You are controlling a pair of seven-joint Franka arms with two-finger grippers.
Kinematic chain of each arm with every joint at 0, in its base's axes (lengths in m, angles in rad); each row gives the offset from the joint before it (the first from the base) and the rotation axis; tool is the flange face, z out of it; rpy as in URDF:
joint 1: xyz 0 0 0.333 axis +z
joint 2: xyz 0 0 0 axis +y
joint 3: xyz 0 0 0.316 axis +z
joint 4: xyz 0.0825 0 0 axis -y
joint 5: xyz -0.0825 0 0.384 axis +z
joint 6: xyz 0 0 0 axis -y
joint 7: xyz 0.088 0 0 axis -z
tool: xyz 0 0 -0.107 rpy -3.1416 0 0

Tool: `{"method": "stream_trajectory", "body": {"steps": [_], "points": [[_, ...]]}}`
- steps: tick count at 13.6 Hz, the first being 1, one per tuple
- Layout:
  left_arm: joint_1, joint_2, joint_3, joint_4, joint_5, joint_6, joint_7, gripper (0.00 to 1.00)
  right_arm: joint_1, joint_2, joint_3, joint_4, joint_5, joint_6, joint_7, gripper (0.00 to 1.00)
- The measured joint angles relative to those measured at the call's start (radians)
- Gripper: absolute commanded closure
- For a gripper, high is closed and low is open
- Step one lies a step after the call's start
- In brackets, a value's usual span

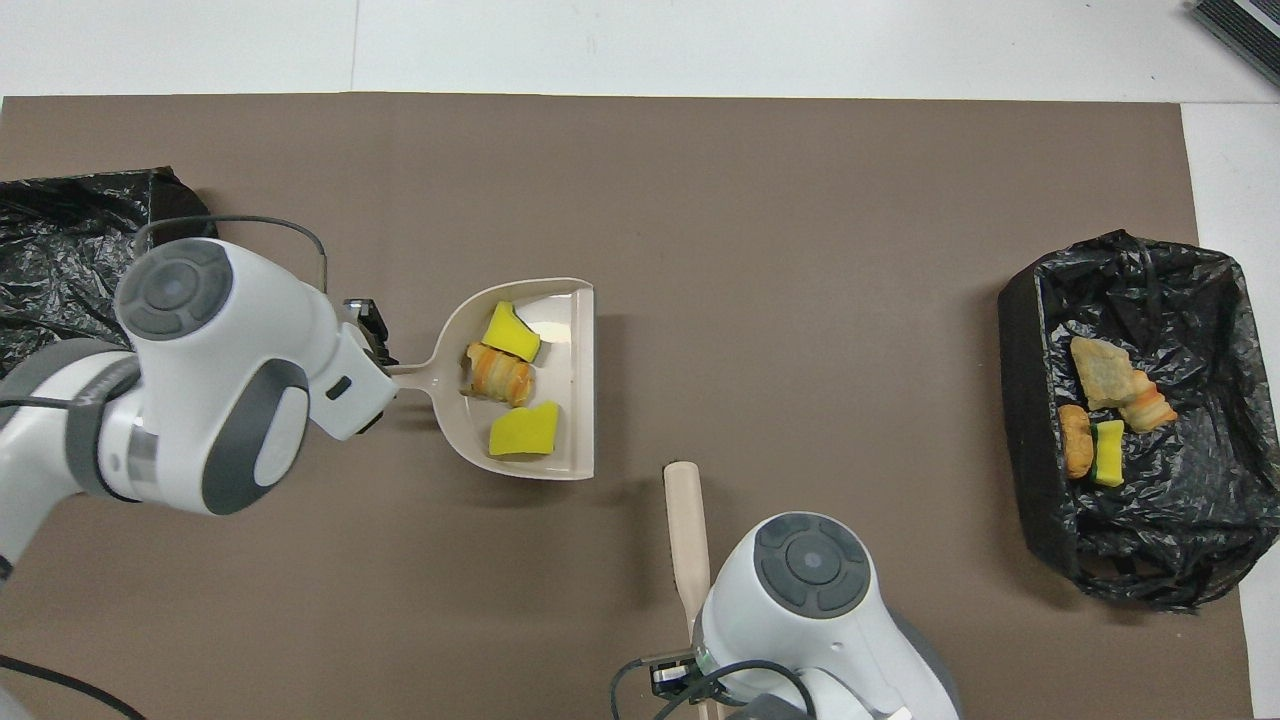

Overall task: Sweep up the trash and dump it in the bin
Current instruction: 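Carry the loaded dustpan over the bin nearer the left arm, then tip the dustpan into the bin with the left gripper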

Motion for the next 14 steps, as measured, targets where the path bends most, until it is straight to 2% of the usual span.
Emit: {"method": "stream_trajectory", "body": {"steps": [5, 8, 10, 14], "points": [[0.165, -0.003, 0.006, 0.118, 0.000, -0.098, 0.122, 1.00, 0.038, 0.057, 0.001, -0.015, 0.046, 0.132, 0.044, 1.00], [0.274, 0.007, 0.010, 0.164, 0.011, -0.126, 0.210, 1.00, 0.113, 0.119, 0.002, -0.016, 0.051, 0.243, 0.103, 1.00], [0.337, 0.036, 0.011, 0.238, 0.071, -0.178, 0.247, 1.00, 0.153, 0.158, 0.004, -0.015, 0.051, 0.283, 0.111, 1.00], [0.475, 0.117, 0.013, 0.377, 0.115, -0.240, 0.391, 1.00, 0.159, 0.162, 0.003, -0.012, 0.051, 0.285, 0.104, 1.00]]}}
